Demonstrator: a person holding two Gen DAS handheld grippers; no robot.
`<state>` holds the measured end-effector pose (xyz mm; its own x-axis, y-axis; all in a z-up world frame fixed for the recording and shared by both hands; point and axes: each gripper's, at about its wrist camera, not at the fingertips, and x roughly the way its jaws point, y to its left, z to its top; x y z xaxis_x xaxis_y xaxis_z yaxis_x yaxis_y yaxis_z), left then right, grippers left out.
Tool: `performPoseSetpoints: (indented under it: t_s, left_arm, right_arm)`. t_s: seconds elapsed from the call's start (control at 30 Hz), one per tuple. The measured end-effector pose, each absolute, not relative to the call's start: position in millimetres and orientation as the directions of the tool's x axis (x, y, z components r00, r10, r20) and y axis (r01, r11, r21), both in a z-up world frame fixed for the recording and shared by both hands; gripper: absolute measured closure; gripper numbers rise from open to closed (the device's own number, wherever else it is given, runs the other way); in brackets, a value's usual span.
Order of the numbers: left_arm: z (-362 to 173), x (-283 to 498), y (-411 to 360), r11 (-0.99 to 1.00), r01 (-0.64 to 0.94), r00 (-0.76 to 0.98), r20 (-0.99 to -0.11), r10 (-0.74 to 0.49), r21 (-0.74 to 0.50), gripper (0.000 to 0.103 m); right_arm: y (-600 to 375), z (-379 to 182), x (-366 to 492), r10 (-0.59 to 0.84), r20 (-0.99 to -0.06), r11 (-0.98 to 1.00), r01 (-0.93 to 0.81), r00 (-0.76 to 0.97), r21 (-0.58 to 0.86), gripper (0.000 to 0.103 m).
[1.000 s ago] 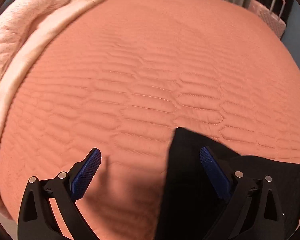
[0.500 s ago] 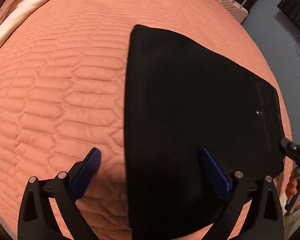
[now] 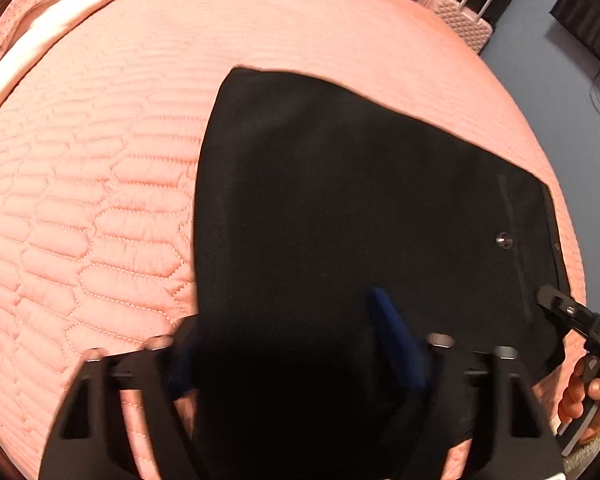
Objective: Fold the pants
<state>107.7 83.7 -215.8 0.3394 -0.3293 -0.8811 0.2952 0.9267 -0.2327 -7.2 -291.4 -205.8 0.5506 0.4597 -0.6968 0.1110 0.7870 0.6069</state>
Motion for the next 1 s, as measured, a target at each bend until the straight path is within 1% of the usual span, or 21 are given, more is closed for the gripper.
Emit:
performPoseSetpoints:
  t_s: [0.03, 0.07, 0.1, 0.13, 0.17, 0.2, 0.23, 0.27, 0.3, 0.33, 0.37, 0.4, 0.47, 0.53, 0.57, 0.63, 0.7, 0.77, 0.87, 0.93, 1.0]
  left_arm:
    - [-211.4, 104.5, 84.6, 0.929, 0.294, 0.348, -0.881, -0.321, -0.222, 0.061]
    - [-207.5, 103.9, 89.7, 0.930, 0.294, 0.354, -0.879, -0.319, -0.219, 0.072]
    - [-206.0, 102.9, 96.0, 0.927, 0.288, 0.352, -0.874, -0.335, -0.240, 0.076]
    - [-208.5, 105.3, 104.8, 0.924, 0.262, 0.341, -0.869, -0.360, -0.280, 0.076]
    - [-211.3, 107.2, 111.6, 0.922, 0.246, 0.330, -0.868, -0.371, -0.300, 0.072]
    - [-214.1, 106.7, 114.1, 0.921, 0.240, 0.325, -0.868, -0.375, -0.308, 0.061]
    - [-216.0, 111.0, 118.7, 0.922, 0.242, 0.323, -0.871, -0.370, -0.302, 0.057]
    - [-215.8, 119.6, 126.1, 0.921, 0.247, 0.322, -0.871, -0.372, -0.302, 0.048]
    - [-217.8, 120.5, 123.9, 0.915, 0.252, 0.313, -0.868, -0.384, -0.314, 0.033]
    - [-218.1, 122.0, 127.0, 0.907, 0.258, 0.300, -0.865, -0.402, -0.332, 0.027]
    - [-219.4, 121.4, 121.8, 0.907, 0.265, 0.300, -0.866, -0.400, -0.327, 0.016]
    - [-221.2, 120.2, 116.1, 0.913, 0.273, 0.308, -0.871, -0.382, -0.303, 0.010]
    - [-221.9, 114.0, 103.1, 0.928, 0.274, 0.333, -0.881, -0.336, -0.251, 0.005]
    - [-225.4, 108.8, 106.3, 0.935, 0.257, 0.345, -0.880, -0.327, -0.246, 0.005]
    - [-221.4, 106.9, 115.6, 0.934, 0.234, 0.356, -0.870, -0.341, -0.270, 0.007]
    - [-217.8, 101.6, 139.2, 0.919, 0.174, 0.380, -0.837, -0.394, -0.354, 0.007]
    - [-220.1, 97.2, 174.0, 0.855, 0.133, 0.354, -0.781, -0.514, -0.502, 0.007]
    - [-228.8, 96.7, 204.4, 0.796, 0.081, 0.336, -0.736, -0.588, -0.600, 0.007]
    - [-247.9, 98.5, 231.3, 0.730, 0.025, 0.315, -0.687, -0.655, -0.684, 0.007]
    - [-252.4, 95.2, 235.5, 0.710, 0.036, 0.312, -0.667, -0.677, -0.703, 0.007]
    - [-256.8, 96.7, 218.4, 0.643, 0.089, 0.241, -0.610, -0.755, -0.761, 0.018]
  right_arm:
    - [-287.0, -203.9, -7.2, 0.454, -0.700, 0.791, 0.112, 0.552, 0.602, 0.069]
    - [-282.2, -200.3, -7.2, 0.440, -0.710, 0.808, 0.102, 0.550, 0.580, 0.070]
    - [-279.1, -199.2, -5.3, 0.434, -0.717, 0.817, 0.098, 0.546, 0.569, 0.070]
    - [-280.0, -201.2, -4.1, 0.438, -0.719, 0.813, 0.105, 0.540, 0.573, 0.070]
    - [-282.8, -205.9, -1.7, 0.452, -0.716, 0.796, 0.121, 0.532, 0.592, 0.069]
    - [-284.1, -209.3, 1.9, 0.467, -0.707, 0.778, 0.134, 0.530, 0.614, 0.064]
    - [-287.0, -212.6, 2.9, 0.482, -0.697, 0.757, 0.149, 0.530, 0.636, 0.062]
    - [-278.3, -212.8, 9.9, 0.487, -0.694, 0.746, 0.161, 0.530, 0.646, 0.058]
    - [-275.8, -211.4, 11.5, 0.476, -0.704, 0.759, 0.158, 0.527, 0.631, 0.057]
    - [-272.6, -210.2, 12.7, 0.462, -0.717, 0.778, 0.150, 0.521, 0.610, 0.057]
    - [-271.5, -209.9, 13.6, 0.459, -0.720, 0.782, 0.148, 0.520, 0.605, 0.057]
    - [-272.5, -209.9, 12.4, 0.463, -0.718, 0.777, 0.153, 0.520, 0.611, 0.056]
    - [-277.3, -212.0, 12.1, 0.481, -0.703, 0.752, 0.165, 0.524, 0.638, 0.057]
    - [-280.5, -213.2, 11.9, 0.495, -0.693, 0.736, 0.171, 0.524, 0.655, 0.057]
    - [-282.1, -213.4, 11.5, 0.499, -0.692, 0.733, 0.172, 0.522, 0.658, 0.057]
    - [-284.9, -214.6, 10.7, 0.505, -0.687, 0.731, 0.165, 0.523, 0.662, 0.058]
    - [-287.7, -216.2, 9.6, 0.511, -0.681, 0.726, 0.160, 0.524, 0.669, 0.058]
    - [-291.5, -218.1, 8.2, 0.521, -0.672, 0.718, 0.155, 0.525, 0.678, 0.058]
    - [-295.0, -219.7, 6.2, 0.528, -0.664, 0.710, 0.154, 0.530, 0.687, 0.058]
    - [-293.1, -218.0, 5.7, 0.524, -0.665, 0.714, 0.152, 0.532, 0.684, 0.058]
    - [-294.7, -218.1, 5.1, 0.527, -0.664, 0.710, 0.154, 0.531, 0.687, 0.058]
